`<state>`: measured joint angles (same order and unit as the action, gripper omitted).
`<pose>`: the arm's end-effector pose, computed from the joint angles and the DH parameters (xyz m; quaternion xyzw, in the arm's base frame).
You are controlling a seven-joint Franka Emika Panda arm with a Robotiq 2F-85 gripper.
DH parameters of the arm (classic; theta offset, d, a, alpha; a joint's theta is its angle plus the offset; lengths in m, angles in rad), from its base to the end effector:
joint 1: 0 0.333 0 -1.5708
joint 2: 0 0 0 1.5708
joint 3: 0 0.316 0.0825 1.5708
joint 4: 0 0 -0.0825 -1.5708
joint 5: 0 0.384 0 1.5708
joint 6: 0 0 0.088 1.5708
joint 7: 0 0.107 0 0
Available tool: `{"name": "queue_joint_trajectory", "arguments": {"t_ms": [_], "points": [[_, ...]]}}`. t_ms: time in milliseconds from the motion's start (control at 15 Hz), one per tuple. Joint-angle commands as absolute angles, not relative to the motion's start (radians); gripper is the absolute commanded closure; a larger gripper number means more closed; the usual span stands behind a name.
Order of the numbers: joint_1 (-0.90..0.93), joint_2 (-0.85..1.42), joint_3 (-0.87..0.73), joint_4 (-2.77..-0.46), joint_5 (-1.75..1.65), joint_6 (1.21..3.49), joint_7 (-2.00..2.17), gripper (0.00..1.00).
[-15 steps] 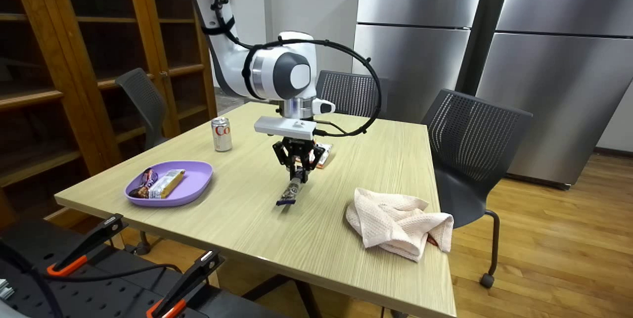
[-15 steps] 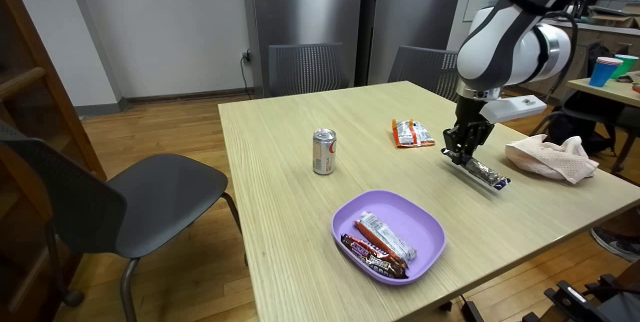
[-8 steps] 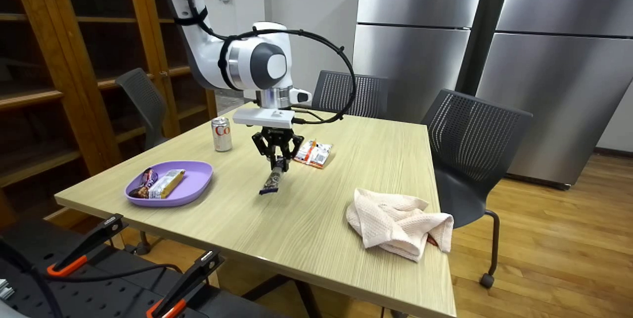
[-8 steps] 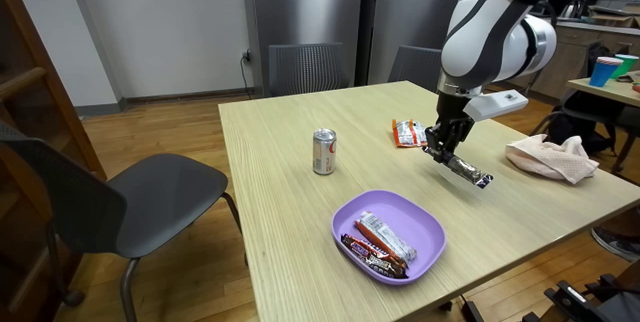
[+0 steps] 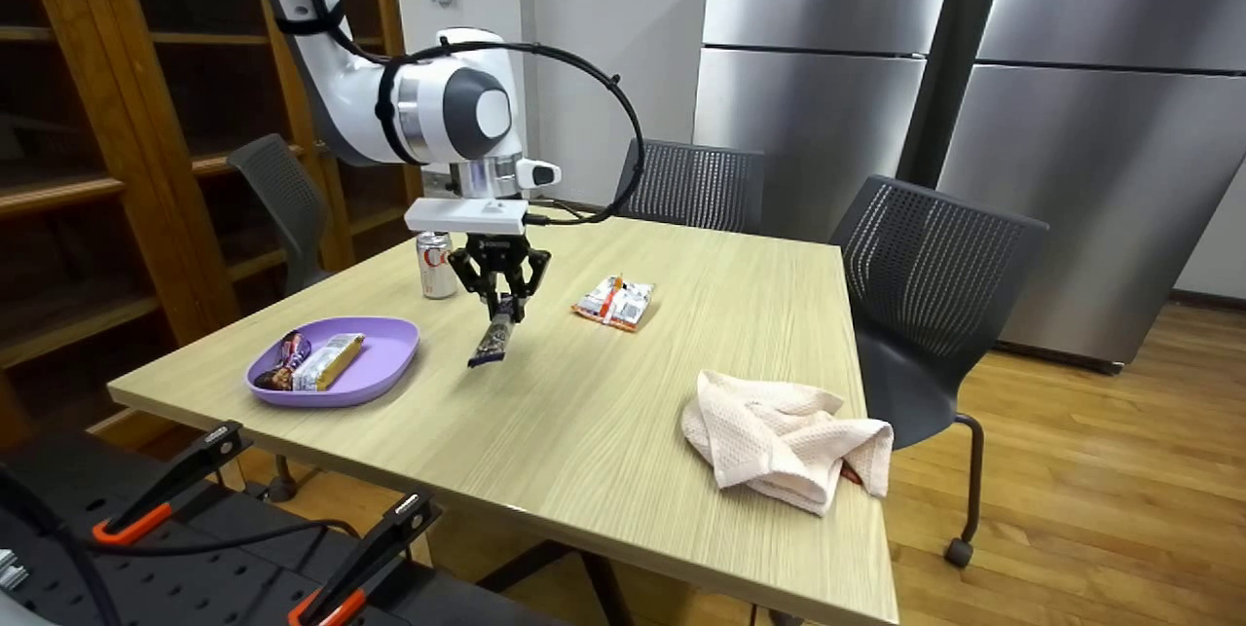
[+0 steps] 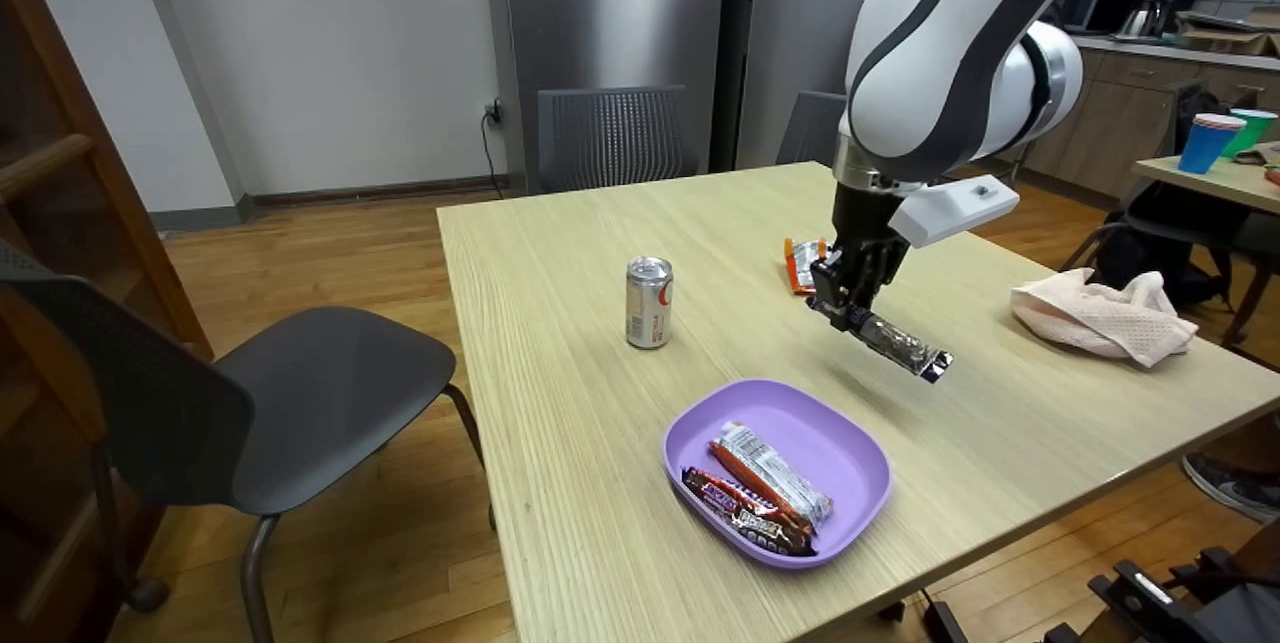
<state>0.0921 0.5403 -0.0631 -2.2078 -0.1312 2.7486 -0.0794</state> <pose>0.5443 0.0194 0.1319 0.9920 0.1189 -0.0012 0.0413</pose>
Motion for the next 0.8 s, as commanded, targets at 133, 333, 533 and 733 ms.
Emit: {"name": "queue_joint_trajectory", "arguments": {"t_ms": [133, 333, 533, 733], "points": [[0.167, 0.477, -0.067, -2.265, -0.173, 2.756, 0.007, 0.91], [0.198, 0.471, -0.064, -2.270, -0.182, 2.753, 0.035, 0.91], [0.236, 0.469, -0.068, -2.273, -0.196, 2.750, 0.070, 0.91], [0.268, 0.468, -0.067, -2.276, -0.205, 2.745, 0.104, 0.91]]}}
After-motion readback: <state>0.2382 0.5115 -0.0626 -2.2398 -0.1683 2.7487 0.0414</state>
